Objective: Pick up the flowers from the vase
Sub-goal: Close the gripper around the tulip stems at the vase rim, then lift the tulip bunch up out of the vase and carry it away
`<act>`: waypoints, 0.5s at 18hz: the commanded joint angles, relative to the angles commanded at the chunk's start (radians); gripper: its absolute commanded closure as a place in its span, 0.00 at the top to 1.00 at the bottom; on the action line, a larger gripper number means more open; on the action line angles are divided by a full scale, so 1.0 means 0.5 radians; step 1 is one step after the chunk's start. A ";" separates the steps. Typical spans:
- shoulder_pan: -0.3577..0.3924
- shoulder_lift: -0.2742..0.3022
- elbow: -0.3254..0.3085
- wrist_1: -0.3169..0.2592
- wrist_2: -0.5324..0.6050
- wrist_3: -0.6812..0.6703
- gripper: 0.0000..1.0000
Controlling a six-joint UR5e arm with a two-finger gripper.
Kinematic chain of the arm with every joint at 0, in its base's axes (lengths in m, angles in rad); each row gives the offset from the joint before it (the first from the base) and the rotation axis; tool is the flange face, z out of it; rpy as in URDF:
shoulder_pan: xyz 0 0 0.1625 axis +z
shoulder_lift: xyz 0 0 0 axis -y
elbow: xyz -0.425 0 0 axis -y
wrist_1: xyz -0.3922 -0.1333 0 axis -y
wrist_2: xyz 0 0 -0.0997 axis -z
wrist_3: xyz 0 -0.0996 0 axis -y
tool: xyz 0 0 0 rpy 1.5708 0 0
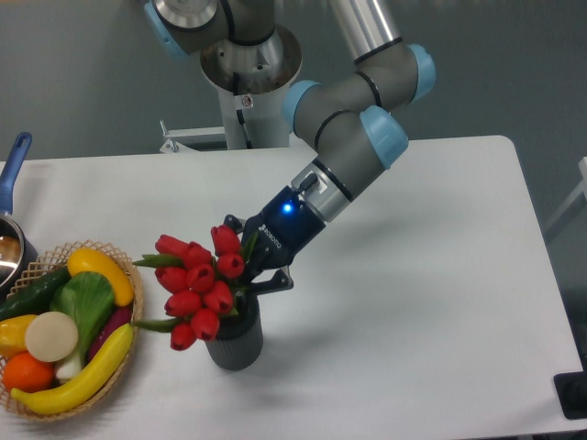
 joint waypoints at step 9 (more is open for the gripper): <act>0.025 0.058 0.193 0.000 -0.108 -0.306 0.00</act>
